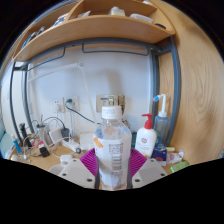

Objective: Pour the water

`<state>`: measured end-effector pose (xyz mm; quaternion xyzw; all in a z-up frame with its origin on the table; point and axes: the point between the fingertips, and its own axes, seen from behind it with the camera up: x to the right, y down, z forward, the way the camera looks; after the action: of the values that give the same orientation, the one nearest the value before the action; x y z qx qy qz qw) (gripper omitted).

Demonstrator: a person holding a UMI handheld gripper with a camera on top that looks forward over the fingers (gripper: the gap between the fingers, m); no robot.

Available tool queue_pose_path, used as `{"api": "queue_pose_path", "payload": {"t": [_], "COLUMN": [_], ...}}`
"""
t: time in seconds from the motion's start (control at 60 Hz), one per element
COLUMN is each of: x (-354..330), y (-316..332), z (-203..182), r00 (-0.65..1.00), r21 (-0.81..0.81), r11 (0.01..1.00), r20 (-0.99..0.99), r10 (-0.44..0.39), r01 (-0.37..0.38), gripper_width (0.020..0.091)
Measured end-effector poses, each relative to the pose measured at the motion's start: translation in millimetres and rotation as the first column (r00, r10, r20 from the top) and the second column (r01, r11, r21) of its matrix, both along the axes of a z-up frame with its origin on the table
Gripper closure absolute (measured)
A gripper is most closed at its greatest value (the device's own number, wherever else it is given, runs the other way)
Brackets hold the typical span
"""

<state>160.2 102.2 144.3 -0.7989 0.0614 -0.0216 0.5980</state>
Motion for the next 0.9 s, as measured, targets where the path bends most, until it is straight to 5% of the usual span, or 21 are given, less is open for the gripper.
{"api": "queue_pose_path", "payload": {"t": [0.217, 0.533, 0.6, 0.717, 0.9], "x": [0.8, 5.3, 6.3, -0.6, -17.7], "y": [8.5, -3.6, -8.0, -23.4, -82.3], "z": [-32.3, -43.1, -53.5, -69.5, -89.8], "r00": [0.999, 1.000, 1.000, 0.999, 0.996], "r21": [0.009, 0.053, 0.004, -0.071, -0.221], "r11": [0.999, 0.998, 1.000, 0.997, 0.971], "r20": [0.016, -0.010, -0.003, 0.003, -0.036], "r10": [0.035, 0.018, 0.012, 0.035, 0.083], "r01": [-0.035, -0.018, -0.012, -0.035, -0.090], "gripper_width": [0.0720, 0.0563, 0.0498, 0.0282, 0.0268]}}
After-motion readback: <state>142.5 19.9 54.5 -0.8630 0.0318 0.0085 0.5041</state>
